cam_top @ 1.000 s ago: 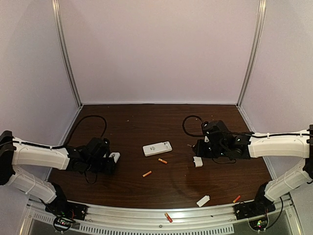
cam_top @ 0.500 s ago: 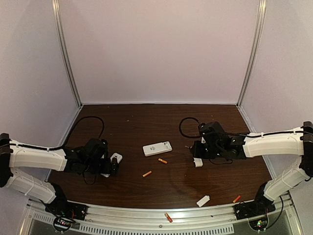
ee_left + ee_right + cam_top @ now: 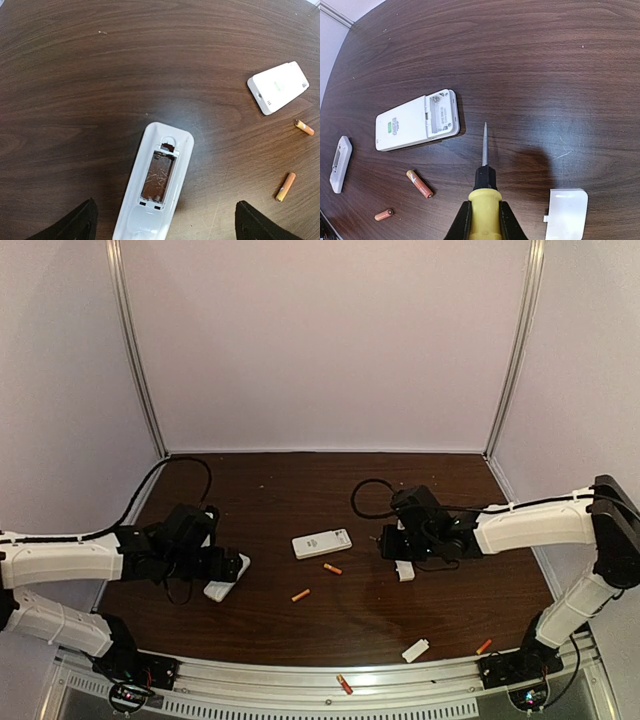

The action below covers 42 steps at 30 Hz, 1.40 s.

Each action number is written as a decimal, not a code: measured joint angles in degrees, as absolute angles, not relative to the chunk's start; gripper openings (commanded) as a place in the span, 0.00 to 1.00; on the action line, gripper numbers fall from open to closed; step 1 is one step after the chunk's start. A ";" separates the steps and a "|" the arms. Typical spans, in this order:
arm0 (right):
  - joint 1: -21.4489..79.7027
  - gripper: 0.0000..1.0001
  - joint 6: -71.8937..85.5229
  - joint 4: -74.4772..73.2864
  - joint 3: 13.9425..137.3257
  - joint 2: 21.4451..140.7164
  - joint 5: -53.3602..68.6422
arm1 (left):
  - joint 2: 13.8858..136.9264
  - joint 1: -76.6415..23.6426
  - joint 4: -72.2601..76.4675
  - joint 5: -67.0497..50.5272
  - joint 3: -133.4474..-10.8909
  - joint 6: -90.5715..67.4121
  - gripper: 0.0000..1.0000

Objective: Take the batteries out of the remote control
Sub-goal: Place the screwdriver at the center of the board.

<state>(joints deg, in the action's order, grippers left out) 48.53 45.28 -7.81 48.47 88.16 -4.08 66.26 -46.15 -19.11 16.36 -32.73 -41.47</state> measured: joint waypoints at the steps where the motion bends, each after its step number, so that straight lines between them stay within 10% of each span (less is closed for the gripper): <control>1: 48.53 0.00 45.28 -7.86 48.99 88.77 -4.40 | 65.87 -46.13 -19.66 16.60 -33.12 -41.21 0.97; 21: 48.53 0.13 46.68 -8.36 51.22 94.52 -4.49 | 60.38 -46.15 -23.03 19.09 -33.23 -41.36 0.97; 38: 48.53 0.64 46.26 -15.97 55.99 92.29 -3.81 | 55.94 -46.15 -24.73 19.73 -31.29 -42.96 0.98; 42: 48.53 0.90 44.84 -18.81 58.24 88.95 -5.56 | 54.63 -46.13 -25.15 20.69 -31.29 -42.98 0.97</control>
